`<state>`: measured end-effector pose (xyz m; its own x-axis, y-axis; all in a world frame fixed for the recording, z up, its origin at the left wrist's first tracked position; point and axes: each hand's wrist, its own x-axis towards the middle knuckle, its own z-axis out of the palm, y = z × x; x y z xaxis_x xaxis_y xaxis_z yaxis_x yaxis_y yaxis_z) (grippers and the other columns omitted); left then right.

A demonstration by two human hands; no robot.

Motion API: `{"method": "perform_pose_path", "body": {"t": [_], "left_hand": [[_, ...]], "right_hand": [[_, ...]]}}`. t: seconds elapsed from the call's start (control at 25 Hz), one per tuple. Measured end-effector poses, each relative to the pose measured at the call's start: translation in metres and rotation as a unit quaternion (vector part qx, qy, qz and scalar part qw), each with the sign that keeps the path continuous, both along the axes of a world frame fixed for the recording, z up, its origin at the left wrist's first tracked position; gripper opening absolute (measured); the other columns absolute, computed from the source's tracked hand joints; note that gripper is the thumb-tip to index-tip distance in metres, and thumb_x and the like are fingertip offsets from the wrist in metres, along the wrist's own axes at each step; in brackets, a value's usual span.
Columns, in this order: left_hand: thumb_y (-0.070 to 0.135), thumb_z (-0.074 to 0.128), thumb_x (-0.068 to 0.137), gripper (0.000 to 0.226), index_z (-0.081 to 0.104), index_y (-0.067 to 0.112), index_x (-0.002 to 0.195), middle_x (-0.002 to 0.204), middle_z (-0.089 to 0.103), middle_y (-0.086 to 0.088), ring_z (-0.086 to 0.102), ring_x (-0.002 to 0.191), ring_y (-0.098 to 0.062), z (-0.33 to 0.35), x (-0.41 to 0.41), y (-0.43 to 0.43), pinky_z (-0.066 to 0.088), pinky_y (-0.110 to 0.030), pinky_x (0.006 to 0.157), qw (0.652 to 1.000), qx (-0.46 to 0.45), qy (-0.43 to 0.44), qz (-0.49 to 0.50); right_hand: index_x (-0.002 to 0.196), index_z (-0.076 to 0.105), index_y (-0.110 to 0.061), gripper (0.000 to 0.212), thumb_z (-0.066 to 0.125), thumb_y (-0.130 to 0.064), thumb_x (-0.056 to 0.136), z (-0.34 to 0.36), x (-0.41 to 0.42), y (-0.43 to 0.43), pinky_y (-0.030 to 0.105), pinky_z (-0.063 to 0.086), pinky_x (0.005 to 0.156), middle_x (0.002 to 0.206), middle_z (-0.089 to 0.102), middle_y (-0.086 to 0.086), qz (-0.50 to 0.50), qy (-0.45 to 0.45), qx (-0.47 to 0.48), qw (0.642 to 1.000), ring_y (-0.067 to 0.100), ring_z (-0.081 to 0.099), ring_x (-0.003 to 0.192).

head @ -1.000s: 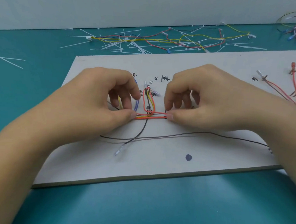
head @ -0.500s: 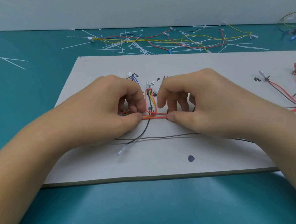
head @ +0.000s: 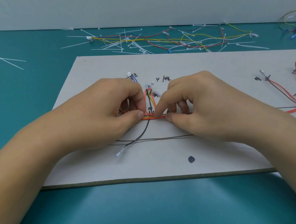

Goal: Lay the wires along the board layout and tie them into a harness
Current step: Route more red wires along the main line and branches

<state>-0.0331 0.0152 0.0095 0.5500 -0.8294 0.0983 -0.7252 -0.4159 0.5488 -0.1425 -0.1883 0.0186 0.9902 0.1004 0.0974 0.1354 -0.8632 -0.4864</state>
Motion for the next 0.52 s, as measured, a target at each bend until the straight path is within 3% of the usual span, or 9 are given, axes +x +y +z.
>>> {"method": "perform_pose_path", "body": {"t": [0.24,0.52], "left_hand": [[0.023,0.070,0.090,0.012,0.071,0.034,0.087,0.083,0.062,0.018,0.054,0.076,-0.009,-0.0008,0.0019,0.0000,0.041,-0.013,0.062,1.000,-0.022,-0.020,-0.006],[0.026,0.068,0.092,0.015,0.074,0.039,0.088,0.085,0.059,0.017,0.054,0.078,-0.010,-0.0016,0.0029,-0.0018,0.045,-0.028,0.070,1.000,-0.013,-0.020,-0.019]], "right_hand": [[0.097,0.080,-0.036,0.029,0.068,-0.011,0.087,0.0007,-0.0006,0.0031,0.024,0.040,0.069,0.077,0.057,-0.014,-0.003,0.017,-0.012,1.000,-0.001,0.052,0.072],[0.095,0.081,-0.035,0.029,0.067,-0.011,0.087,0.0002,-0.0007,0.0029,0.027,0.043,0.069,0.077,0.058,-0.012,-0.009,0.018,-0.003,1.000,0.001,0.052,0.072]]}}
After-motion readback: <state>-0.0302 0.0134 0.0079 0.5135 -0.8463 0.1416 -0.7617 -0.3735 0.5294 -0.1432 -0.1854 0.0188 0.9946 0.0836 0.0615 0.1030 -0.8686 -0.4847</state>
